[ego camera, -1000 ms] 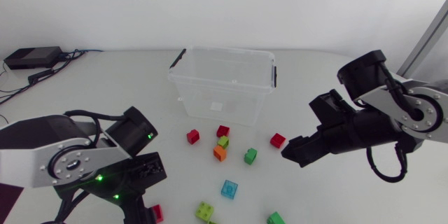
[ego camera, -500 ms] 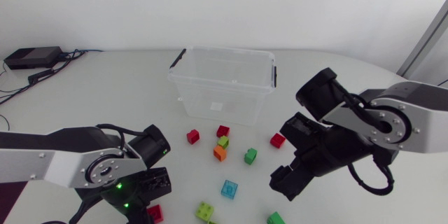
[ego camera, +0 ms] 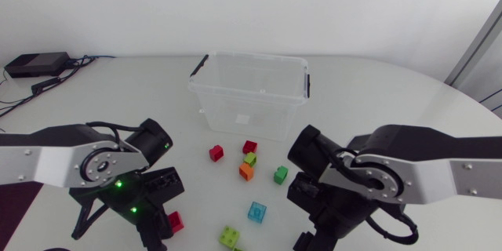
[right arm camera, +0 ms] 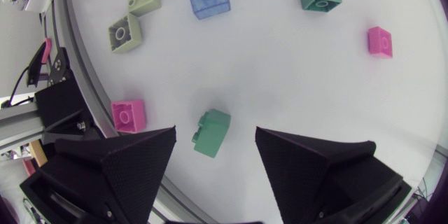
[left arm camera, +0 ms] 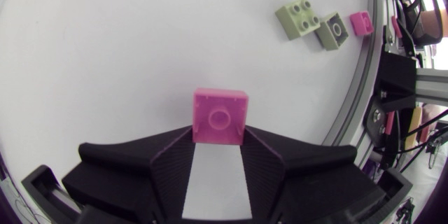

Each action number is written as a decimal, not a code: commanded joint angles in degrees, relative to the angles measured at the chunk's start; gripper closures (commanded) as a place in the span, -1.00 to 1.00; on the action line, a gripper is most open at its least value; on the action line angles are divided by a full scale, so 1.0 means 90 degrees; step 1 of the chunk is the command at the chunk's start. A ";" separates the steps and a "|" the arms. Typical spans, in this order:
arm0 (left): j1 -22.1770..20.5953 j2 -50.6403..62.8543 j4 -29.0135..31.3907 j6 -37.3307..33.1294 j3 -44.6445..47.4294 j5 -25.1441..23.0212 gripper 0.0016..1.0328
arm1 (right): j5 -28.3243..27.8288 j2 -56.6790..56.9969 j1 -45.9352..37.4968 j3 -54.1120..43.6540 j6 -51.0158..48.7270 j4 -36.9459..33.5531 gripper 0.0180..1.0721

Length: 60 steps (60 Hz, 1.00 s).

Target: Pick up the duplo bricks and place them in the container

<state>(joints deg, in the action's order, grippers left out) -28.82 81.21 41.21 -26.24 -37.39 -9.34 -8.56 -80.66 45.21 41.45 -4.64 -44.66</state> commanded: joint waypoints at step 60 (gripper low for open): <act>0.1005 0.0840 -0.3417 0.2212 -0.3287 -0.0515 0.34 | -0.0016 0.0154 -0.0453 0.0502 -0.0187 -0.0369 0.50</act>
<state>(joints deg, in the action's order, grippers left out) -19.62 84.33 11.84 -8.91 -63.22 -14.35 -8.95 -81.36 42.98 43.20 -5.21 -46.44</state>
